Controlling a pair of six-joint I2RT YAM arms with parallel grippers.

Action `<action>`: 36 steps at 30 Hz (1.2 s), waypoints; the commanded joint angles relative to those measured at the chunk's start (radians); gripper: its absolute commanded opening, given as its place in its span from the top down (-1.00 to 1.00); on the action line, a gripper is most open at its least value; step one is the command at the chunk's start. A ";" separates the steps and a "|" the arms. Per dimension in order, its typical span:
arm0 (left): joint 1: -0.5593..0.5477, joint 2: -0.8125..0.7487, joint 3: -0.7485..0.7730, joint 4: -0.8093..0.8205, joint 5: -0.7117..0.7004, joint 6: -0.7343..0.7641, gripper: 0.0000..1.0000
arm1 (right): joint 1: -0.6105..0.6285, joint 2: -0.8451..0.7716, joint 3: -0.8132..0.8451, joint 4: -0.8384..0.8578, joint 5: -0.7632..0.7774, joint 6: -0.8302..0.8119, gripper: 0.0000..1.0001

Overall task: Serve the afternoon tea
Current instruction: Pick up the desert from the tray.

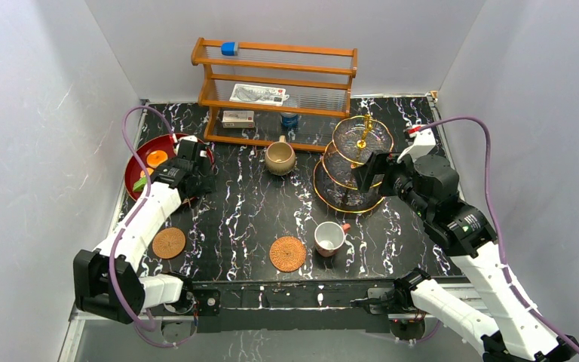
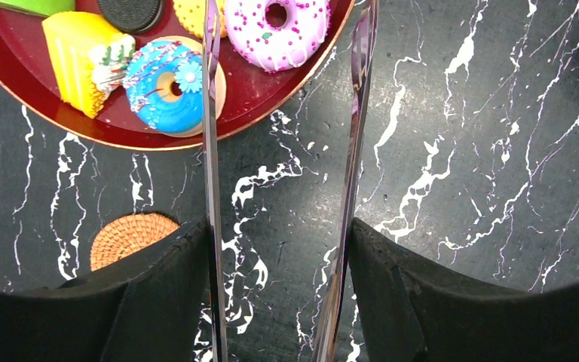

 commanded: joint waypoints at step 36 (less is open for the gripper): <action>0.029 0.047 0.016 0.057 -0.040 0.028 -0.23 | 0.004 -0.004 -0.007 0.047 0.007 -0.009 -0.97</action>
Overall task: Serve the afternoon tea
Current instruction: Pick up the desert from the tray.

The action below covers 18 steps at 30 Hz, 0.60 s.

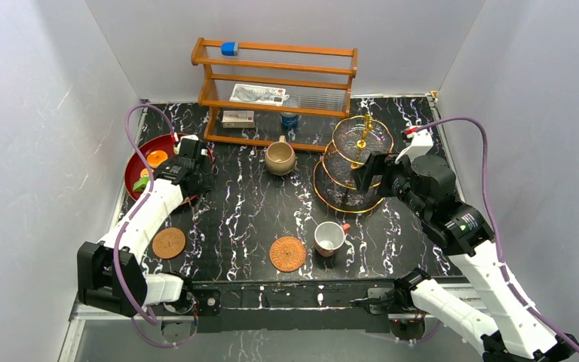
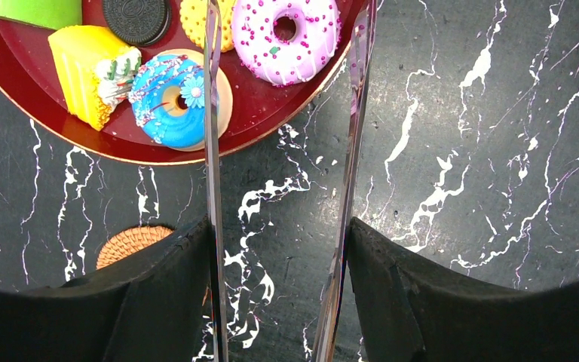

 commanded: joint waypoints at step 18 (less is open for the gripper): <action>0.029 0.058 0.006 0.027 -0.002 0.014 -0.13 | 0.004 -0.021 0.005 0.043 0.012 -0.009 -0.97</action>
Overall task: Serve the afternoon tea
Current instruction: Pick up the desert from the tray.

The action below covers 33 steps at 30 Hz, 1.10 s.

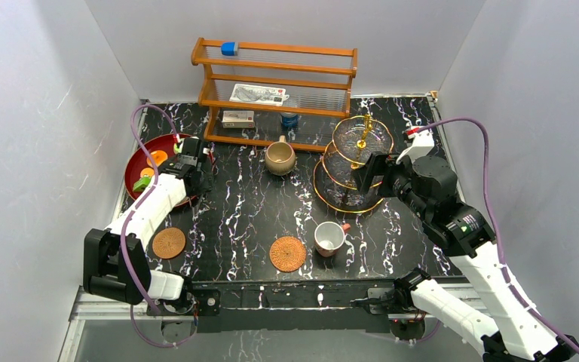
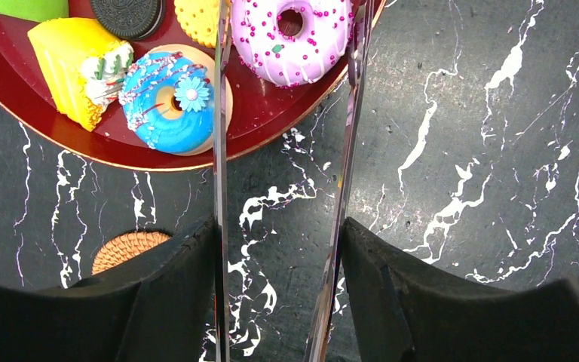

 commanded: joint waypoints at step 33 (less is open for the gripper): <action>0.008 -0.154 0.244 -0.026 0.505 0.016 0.06 | 0.004 -0.039 0.066 0.007 0.041 -0.013 -0.96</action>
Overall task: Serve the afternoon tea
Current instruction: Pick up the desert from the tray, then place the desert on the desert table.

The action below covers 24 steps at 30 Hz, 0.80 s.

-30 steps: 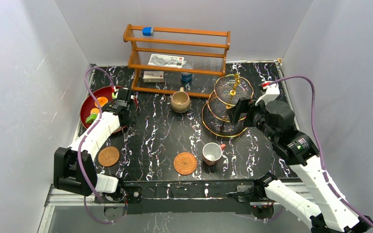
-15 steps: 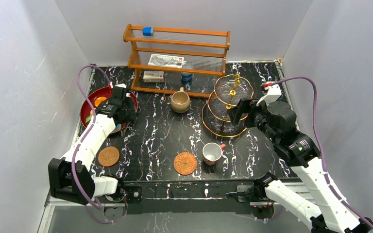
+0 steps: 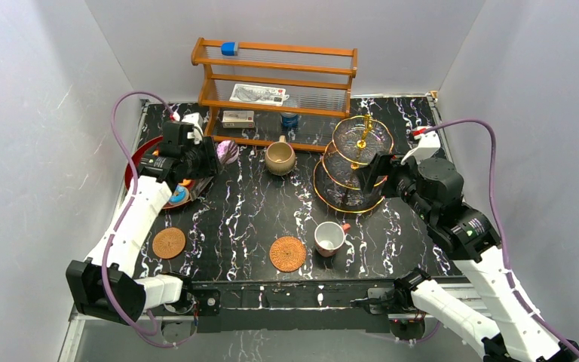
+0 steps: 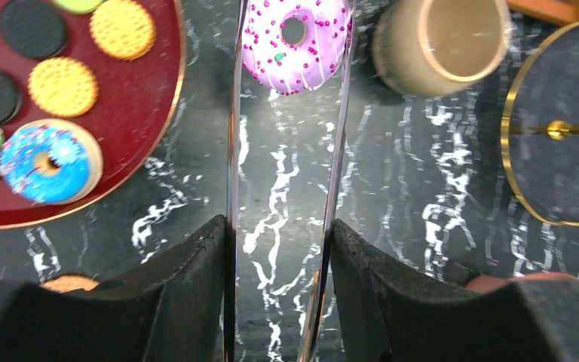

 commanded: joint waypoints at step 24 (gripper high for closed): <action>-0.266 0.043 0.324 0.326 0.466 -0.203 0.07 | 0.005 -0.124 0.090 0.032 0.075 -0.010 -0.94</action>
